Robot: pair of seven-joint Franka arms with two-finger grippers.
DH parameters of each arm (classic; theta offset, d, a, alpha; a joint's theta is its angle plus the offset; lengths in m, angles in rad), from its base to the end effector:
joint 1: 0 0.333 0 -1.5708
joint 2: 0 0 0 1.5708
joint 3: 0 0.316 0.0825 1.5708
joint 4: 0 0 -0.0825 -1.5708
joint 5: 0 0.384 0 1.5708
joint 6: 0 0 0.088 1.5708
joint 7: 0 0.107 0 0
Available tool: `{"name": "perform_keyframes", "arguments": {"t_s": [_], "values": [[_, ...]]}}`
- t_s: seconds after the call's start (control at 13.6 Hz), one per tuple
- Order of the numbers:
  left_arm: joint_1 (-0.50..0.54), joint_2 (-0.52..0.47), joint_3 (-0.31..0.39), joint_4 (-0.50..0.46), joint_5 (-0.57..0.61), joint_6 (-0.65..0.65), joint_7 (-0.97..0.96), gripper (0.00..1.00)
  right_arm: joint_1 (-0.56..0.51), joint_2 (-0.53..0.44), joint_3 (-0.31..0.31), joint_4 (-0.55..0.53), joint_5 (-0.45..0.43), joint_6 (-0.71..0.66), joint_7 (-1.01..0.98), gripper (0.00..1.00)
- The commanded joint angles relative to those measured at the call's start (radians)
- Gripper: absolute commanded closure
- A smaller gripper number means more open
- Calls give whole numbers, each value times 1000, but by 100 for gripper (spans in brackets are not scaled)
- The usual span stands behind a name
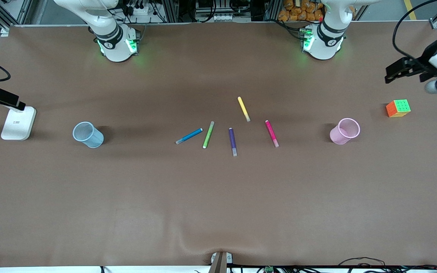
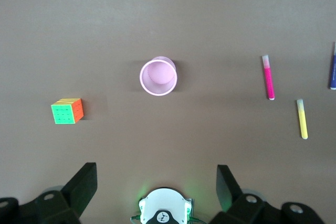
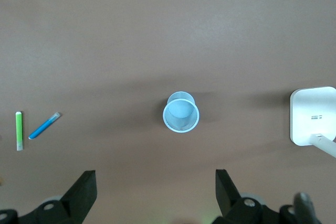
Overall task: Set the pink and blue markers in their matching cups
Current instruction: 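Move the left gripper toward the pink marker while the right gripper reaches the blue marker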
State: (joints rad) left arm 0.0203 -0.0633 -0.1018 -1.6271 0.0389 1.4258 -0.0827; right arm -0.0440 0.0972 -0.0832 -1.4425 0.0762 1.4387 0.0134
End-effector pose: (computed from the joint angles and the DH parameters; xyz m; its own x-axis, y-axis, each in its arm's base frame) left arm 0.5168 -0.0393 0.6206 0.9910 0.0086 -0.1335 0.0010 -0.9984 -0.0565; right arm 0.5675 -0.0610 0.6190 0.9864 -0.1299 -0.1011 -0.1370 -0.9883 -0.0667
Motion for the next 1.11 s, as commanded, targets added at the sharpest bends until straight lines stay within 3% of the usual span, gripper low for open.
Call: {"name": "perform_keyframes", "arguments": {"t_s": [0.0,0.52,1.03], "values": [[0,31,-24,6,-16,-8,-15,0,-14,18,5,28,2,-6,0,0],[-2,102,-90,-91,-20,80,-153,0,-20,50,5,27,1,-1,-9,0],[-3,235,-145,-220,-116,306,-336,0,-27,165,5,27,-55,29,-12,0]]}}
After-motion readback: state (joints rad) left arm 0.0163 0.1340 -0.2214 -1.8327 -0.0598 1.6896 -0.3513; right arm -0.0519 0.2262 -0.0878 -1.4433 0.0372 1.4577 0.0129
